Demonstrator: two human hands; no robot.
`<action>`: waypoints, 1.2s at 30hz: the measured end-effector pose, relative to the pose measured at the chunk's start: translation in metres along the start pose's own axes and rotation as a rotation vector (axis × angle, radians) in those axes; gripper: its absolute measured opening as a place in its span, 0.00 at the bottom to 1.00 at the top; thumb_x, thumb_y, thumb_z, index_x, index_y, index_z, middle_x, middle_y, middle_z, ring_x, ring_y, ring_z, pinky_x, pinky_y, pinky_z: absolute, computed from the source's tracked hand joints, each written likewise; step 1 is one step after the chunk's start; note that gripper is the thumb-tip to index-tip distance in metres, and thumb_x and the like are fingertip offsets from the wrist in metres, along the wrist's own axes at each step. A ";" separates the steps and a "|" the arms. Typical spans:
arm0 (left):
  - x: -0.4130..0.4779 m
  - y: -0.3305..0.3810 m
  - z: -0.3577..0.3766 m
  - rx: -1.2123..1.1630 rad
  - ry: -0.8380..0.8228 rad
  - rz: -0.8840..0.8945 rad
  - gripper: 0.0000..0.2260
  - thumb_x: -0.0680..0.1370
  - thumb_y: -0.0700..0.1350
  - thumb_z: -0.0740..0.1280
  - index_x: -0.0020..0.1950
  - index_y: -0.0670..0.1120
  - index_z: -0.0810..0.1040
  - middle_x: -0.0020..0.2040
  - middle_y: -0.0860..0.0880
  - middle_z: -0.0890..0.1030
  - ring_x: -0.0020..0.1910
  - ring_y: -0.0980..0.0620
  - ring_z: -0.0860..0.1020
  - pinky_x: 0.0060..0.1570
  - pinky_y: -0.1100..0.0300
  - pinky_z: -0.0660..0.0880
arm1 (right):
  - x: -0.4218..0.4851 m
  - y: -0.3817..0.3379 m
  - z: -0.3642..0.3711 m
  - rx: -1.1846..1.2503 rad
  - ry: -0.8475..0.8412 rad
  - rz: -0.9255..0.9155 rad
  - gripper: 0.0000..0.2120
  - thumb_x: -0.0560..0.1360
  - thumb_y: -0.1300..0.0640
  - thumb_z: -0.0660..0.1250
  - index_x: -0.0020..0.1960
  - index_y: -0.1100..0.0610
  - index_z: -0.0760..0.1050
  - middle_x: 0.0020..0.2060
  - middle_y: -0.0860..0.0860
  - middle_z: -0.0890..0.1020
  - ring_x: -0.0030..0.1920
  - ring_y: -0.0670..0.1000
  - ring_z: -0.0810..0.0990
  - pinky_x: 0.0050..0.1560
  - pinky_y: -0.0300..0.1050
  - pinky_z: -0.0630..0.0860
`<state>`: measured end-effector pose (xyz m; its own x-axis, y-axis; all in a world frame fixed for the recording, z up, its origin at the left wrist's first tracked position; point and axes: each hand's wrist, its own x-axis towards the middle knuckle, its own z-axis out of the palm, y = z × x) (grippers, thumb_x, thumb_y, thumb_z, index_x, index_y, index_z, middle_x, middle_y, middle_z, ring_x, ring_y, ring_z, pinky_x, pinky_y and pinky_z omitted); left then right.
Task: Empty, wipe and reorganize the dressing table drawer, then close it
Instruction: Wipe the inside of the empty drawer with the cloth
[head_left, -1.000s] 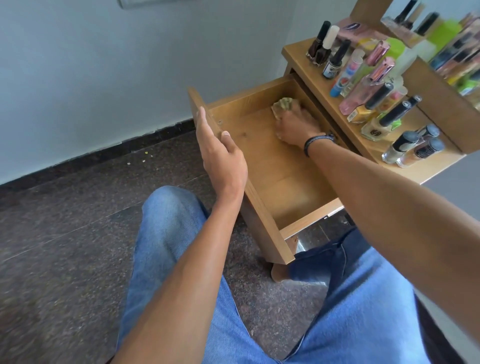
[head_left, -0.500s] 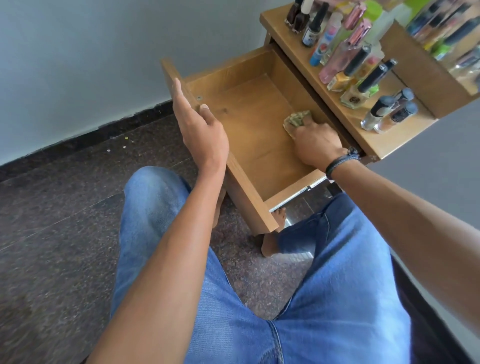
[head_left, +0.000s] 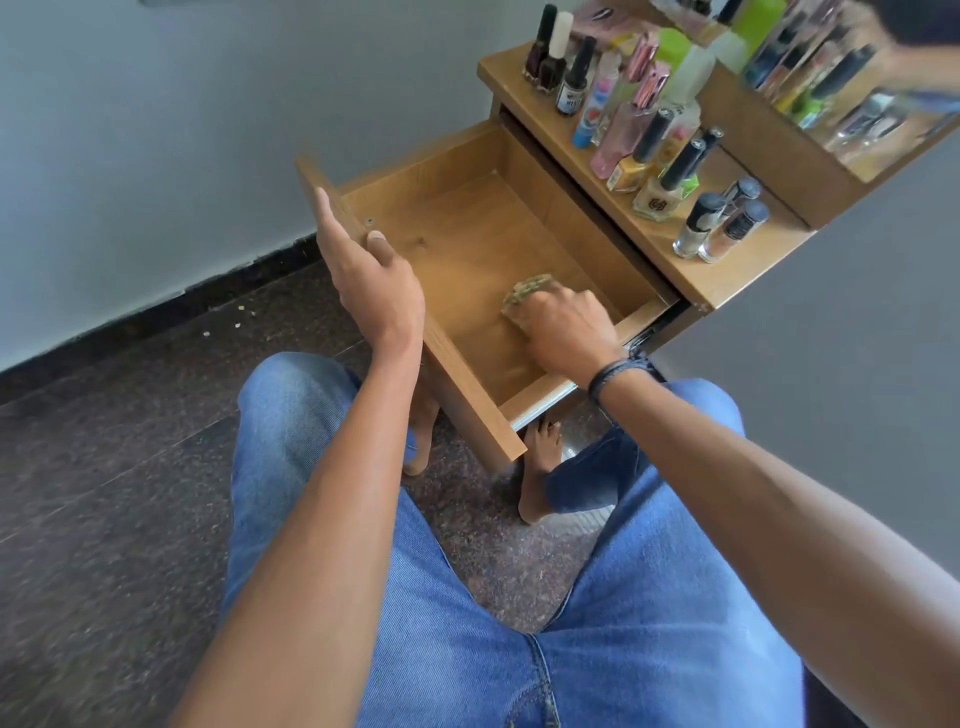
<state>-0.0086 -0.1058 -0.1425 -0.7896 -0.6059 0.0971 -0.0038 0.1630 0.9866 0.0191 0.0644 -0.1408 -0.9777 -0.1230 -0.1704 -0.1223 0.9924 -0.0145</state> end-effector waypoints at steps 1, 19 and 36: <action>0.000 0.000 0.000 0.000 -0.001 0.002 0.27 0.82 0.31 0.57 0.80 0.42 0.58 0.80 0.46 0.60 0.79 0.51 0.59 0.69 0.75 0.56 | -0.004 -0.009 0.001 0.029 0.002 -0.017 0.10 0.83 0.61 0.62 0.59 0.54 0.80 0.54 0.54 0.80 0.39 0.51 0.74 0.40 0.43 0.71; -0.005 0.007 -0.004 0.080 -0.072 -0.007 0.27 0.82 0.32 0.56 0.81 0.44 0.57 0.80 0.45 0.60 0.79 0.50 0.58 0.72 0.69 0.57 | -0.013 -0.034 -0.016 0.787 -0.242 0.169 0.15 0.81 0.58 0.66 0.62 0.44 0.82 0.50 0.47 0.82 0.32 0.45 0.73 0.27 0.33 0.68; -0.102 0.072 -0.019 -0.014 -0.586 -0.247 0.19 0.80 0.42 0.67 0.71 0.53 0.73 0.66 0.58 0.75 0.62 0.63 0.73 0.54 0.68 0.69 | -0.099 0.063 -0.037 2.269 -0.170 0.110 0.26 0.75 0.69 0.66 0.71 0.54 0.76 0.53 0.56 0.83 0.43 0.50 0.83 0.52 0.46 0.82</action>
<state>0.0833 -0.0470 -0.0788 -0.9712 -0.0970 -0.2177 -0.2241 0.0603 0.9727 0.1020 0.1391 -0.0883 -0.9312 -0.2056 -0.3010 0.3624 -0.6111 -0.7037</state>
